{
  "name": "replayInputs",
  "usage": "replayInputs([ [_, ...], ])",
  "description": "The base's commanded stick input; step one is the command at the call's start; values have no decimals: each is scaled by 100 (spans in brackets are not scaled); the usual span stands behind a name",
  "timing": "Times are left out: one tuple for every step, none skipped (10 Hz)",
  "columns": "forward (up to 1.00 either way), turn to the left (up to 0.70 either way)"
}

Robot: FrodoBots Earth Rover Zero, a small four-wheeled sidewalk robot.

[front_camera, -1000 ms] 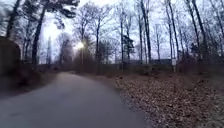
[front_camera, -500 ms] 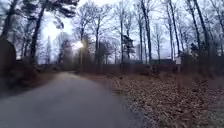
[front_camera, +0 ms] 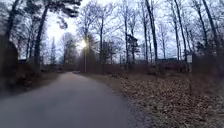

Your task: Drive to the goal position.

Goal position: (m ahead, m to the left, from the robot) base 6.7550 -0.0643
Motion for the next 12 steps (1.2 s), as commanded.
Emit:
replayInputs([
  [70, 27],
  [70, 0],
  [70, 0],
  [70, 0],
  [70, 0],
  [70, 0],
  [70, 0],
  [70, 0],
  [70, 0],
  [70, 21],
  [70, 32],
  [70, 35],
])
